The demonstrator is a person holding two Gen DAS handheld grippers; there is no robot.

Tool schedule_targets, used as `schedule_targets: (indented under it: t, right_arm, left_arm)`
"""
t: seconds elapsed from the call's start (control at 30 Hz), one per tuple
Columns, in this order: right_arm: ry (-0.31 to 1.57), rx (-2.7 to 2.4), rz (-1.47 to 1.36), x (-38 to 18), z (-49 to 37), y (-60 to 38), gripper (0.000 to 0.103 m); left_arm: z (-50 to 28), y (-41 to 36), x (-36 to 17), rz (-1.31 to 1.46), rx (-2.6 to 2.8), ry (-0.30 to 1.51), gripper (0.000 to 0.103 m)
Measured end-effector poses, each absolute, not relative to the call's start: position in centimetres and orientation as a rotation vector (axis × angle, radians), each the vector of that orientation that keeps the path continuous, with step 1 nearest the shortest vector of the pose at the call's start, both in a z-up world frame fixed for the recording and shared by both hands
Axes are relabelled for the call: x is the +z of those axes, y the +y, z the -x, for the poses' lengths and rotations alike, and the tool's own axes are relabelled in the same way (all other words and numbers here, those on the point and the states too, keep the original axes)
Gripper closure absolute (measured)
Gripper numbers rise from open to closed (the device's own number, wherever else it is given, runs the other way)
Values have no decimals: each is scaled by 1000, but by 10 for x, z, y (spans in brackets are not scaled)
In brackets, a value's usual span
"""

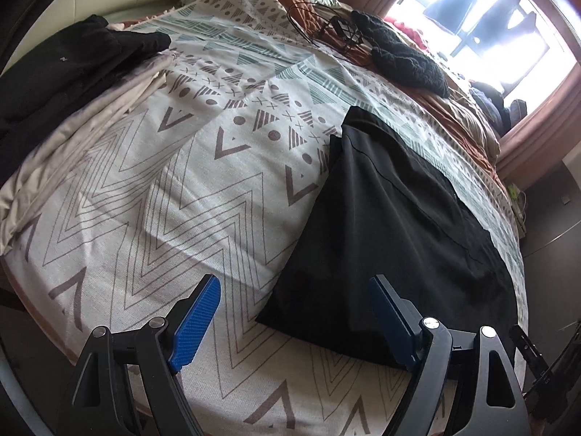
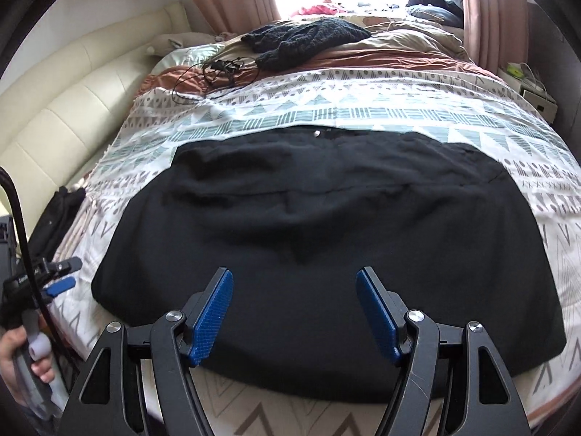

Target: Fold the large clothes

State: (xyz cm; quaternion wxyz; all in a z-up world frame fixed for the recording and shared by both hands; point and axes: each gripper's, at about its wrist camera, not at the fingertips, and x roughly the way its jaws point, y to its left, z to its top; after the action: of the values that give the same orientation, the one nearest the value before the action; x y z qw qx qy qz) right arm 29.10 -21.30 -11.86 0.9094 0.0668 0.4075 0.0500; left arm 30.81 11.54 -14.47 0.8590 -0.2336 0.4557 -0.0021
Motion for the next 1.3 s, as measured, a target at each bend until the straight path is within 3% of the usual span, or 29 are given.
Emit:
schedule_targets:
  t: [0.3, 0.4, 0.47, 0.77, 1.0, 1.3]
  right_arm:
    - [864, 101, -99, -143, -248, -189, 36]
    - [888, 101, -92, -151, -243, -186, 47]
    - [919, 86, -85, -160, -248, -184, 48]
    - [982, 5, -80, -190, -293, -198, 59]
    - [1030, -5, -98, -191, -348, -204, 78]
    - [1059, -15, -132, -185, -429, -215, 84]
  left_arm:
    - [-295, 117, -167, 498, -31, 996, 30]
    - [-292, 116, -171, 508, -35, 992, 32]
    - [-291, 115, -173, 509, -27, 983, 32]
    - [-292, 113, -178, 526, -2, 975, 36]
    - [-291, 114, -179, 525, 23, 978, 36]
    - [-292, 115, -181, 534, 37, 989, 36]
